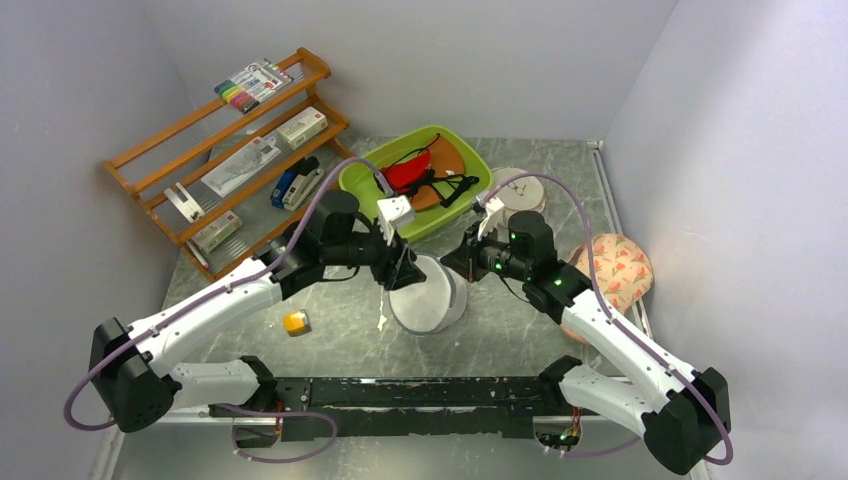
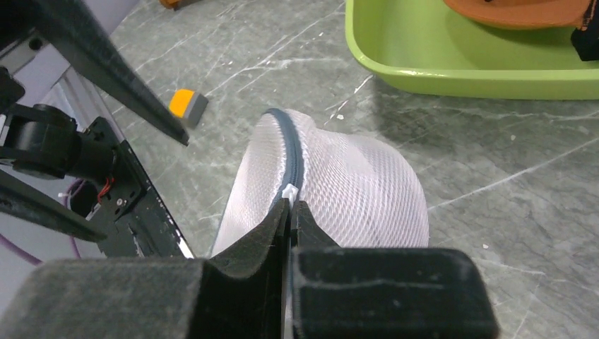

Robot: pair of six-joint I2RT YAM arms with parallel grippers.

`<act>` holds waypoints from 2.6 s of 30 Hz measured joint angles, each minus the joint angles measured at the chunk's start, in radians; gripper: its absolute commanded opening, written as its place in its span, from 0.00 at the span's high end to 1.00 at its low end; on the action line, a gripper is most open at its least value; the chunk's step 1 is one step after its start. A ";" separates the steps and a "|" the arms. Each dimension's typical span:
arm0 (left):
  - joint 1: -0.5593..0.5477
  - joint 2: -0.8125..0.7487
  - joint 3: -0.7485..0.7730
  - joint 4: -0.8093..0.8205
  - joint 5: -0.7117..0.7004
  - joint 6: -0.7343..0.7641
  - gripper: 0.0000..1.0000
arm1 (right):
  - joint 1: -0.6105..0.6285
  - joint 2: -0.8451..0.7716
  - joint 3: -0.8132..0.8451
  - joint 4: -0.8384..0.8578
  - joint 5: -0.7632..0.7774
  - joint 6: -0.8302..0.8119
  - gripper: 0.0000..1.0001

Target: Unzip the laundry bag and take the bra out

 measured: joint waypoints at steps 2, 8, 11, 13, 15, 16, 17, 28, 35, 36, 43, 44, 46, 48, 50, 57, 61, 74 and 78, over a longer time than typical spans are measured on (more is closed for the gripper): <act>0.000 0.020 0.032 -0.003 -0.031 -0.078 0.31 | 0.000 -0.002 -0.006 0.008 -0.012 0.000 1.00; -0.005 0.104 0.082 -0.003 -0.072 -0.287 0.28 | 0.000 -0.002 -0.008 0.014 -0.023 0.000 1.00; -0.031 0.124 0.068 0.016 -0.091 -0.376 0.28 | 0.001 -0.002 -0.008 0.021 -0.025 0.000 1.00; -0.074 0.139 0.067 0.021 -0.123 -0.415 0.31 | 0.001 -0.004 -0.008 0.022 -0.026 0.002 1.00; -0.118 0.156 0.073 0.019 -0.164 -0.437 0.36 | 0.001 -0.011 -0.011 0.027 -0.027 0.005 1.00; -0.139 0.170 0.083 0.013 -0.190 -0.446 0.39 | 0.002 -0.015 -0.012 0.028 -0.031 0.008 1.00; -0.155 0.182 0.091 0.009 -0.210 -0.455 0.42 | 0.002 -0.018 -0.013 0.029 -0.032 0.011 1.00; -0.180 0.236 0.134 -0.077 -0.409 -0.471 0.50 | 0.007 -0.065 -0.047 0.035 -0.047 0.027 1.00; -0.186 0.275 0.169 -0.114 -0.438 -0.456 0.34 | 0.007 -0.076 -0.059 0.035 -0.055 0.042 1.00; -0.186 0.275 0.169 -0.115 -0.438 -0.453 0.27 | 0.007 -0.077 -0.060 0.035 -0.056 0.043 1.00; -0.186 0.263 0.153 -0.079 -0.392 -0.477 0.26 | 0.007 -0.079 -0.060 0.045 -0.068 0.061 1.00; -0.186 0.259 0.145 -0.068 -0.391 -0.485 0.29 | 0.007 -0.079 -0.060 0.047 -0.069 0.064 1.00; -0.186 0.258 0.138 -0.061 -0.394 -0.491 0.40 | 0.007 -0.079 -0.060 0.049 -0.072 0.068 1.00; -0.186 0.258 0.137 -0.063 -0.409 -0.491 0.50 | 0.007 -0.080 -0.060 0.049 -0.072 0.070 1.00; -0.186 0.258 0.138 -0.066 -0.420 -0.483 0.58 | 0.007 -0.085 -0.060 0.049 -0.068 0.071 1.00; -0.186 0.245 0.143 -0.094 -0.445 -0.430 0.75 | 0.008 -0.090 -0.062 0.049 -0.057 0.072 1.00; -0.186 0.212 0.143 -0.113 -0.455 -0.389 0.90 | 0.010 -0.090 -0.064 0.050 -0.030 0.079 1.00; -0.185 0.131 0.119 -0.164 -0.457 -0.212 0.93 | 0.007 -0.012 -0.066 0.021 0.269 0.198 1.00; -0.185 0.094 0.102 -0.164 -0.459 -0.179 0.93 | -0.009 0.008 -0.068 0.009 0.303 0.239 1.00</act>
